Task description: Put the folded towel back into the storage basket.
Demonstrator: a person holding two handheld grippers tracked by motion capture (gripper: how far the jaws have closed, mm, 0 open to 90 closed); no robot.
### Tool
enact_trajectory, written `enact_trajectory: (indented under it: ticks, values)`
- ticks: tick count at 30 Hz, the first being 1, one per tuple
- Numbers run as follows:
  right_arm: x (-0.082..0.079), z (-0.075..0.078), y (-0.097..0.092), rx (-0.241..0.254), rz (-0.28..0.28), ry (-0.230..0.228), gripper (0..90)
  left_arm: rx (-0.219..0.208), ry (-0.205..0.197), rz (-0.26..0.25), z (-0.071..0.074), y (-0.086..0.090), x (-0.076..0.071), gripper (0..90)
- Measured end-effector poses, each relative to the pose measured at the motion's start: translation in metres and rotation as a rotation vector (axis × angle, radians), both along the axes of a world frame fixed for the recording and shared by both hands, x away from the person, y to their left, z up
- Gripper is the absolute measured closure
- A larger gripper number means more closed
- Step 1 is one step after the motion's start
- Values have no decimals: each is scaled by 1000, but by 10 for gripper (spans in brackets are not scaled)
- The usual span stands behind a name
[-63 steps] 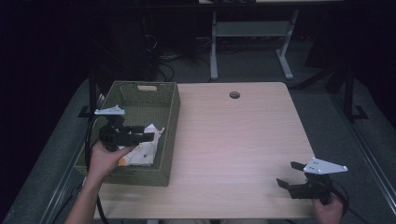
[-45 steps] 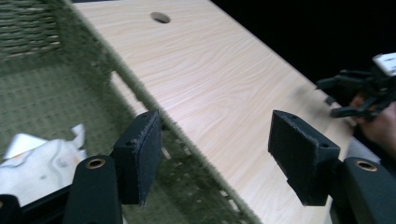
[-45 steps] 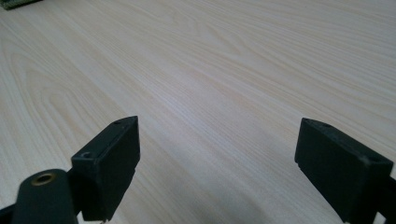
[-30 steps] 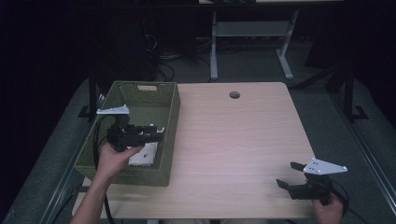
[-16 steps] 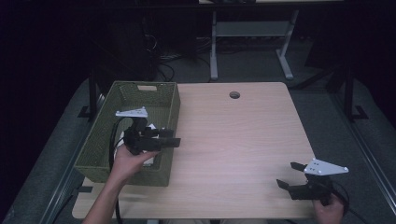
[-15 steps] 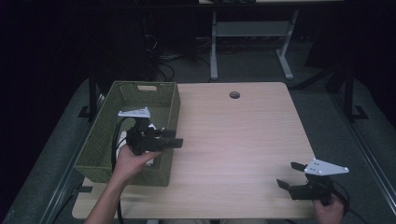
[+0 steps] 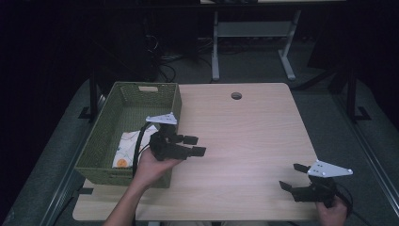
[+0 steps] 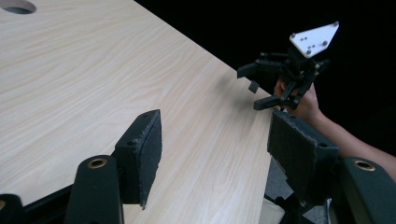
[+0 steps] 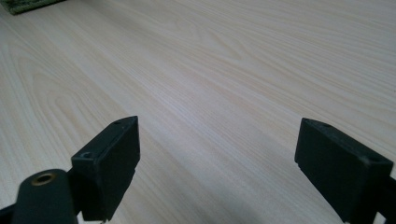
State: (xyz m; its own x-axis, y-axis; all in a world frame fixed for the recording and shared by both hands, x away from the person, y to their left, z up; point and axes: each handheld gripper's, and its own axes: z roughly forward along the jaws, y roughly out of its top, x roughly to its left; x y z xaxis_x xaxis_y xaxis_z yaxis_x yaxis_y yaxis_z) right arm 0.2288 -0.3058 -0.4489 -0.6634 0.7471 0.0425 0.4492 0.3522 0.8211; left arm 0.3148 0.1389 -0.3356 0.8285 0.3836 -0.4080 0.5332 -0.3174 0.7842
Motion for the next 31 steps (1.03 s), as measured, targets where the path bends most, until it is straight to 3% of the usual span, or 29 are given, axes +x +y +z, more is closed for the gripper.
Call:
enact_trajectory:
  ticks: [12,15,17,24,31]
  values:
    - [0,0,-3,7,-10,0,135,26,-11,-40,-12,-37,-9,352]
    - [1,-1,-4,9,-13,1,135,22,8,-56,-20,-47,-13,341]
    - [2,-2,-4,12,-16,6,135,50,10,-64,-29,-55,-18,340]
    - [5,-4,-2,2,-11,18,135,75,9,-77,-44,-63,-29,332]
    - [5,-4,-2,6,-19,13,135,59,-20,-77,-48,-63,-41,317]
